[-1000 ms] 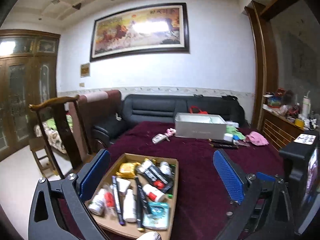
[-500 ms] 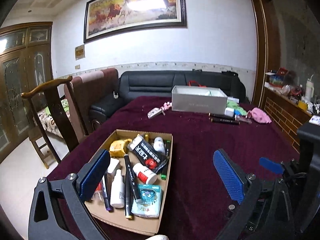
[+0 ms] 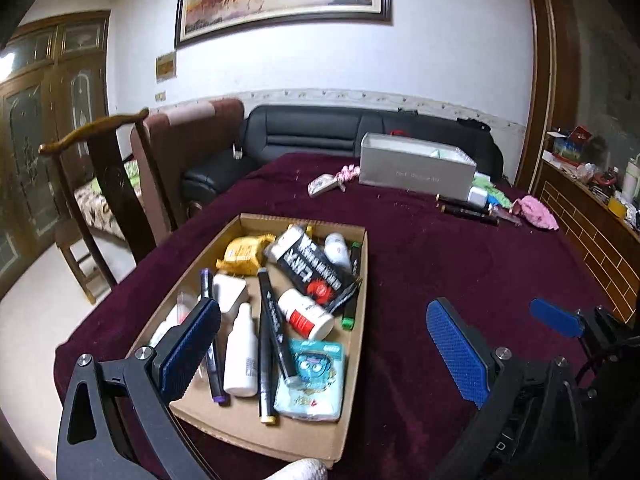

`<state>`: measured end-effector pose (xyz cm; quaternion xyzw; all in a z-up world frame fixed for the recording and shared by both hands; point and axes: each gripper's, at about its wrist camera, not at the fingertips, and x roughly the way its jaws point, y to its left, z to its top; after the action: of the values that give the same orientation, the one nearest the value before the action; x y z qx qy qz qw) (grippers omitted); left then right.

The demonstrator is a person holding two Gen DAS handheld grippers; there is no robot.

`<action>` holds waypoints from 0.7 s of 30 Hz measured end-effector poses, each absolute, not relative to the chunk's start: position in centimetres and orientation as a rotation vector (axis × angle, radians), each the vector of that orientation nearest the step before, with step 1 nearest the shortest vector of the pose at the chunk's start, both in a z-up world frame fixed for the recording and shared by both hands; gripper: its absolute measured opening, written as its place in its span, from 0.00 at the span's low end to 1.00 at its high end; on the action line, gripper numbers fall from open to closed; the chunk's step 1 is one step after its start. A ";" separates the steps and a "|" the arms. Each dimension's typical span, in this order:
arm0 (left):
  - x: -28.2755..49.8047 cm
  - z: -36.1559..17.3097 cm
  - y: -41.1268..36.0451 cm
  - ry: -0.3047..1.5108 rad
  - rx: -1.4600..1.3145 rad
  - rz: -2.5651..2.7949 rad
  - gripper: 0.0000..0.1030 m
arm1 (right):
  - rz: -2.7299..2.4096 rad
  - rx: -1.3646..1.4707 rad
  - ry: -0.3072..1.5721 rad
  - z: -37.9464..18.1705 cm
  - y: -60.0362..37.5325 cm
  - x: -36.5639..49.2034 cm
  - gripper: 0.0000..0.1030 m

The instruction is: Organize objects

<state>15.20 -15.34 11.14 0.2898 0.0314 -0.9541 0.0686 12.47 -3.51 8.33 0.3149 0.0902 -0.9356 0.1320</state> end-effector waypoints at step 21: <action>15.5 7.3 -21.2 0.164 0.935 -2.756 0.98 | -2.644 0.973 0.491 6.6 -10.6 11.7 0.77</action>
<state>15.49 -21.23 7.25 0.3188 0.0561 -0.9394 0.1131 11.70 -10.59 6.64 0.3367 0.1700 -0.9155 0.1403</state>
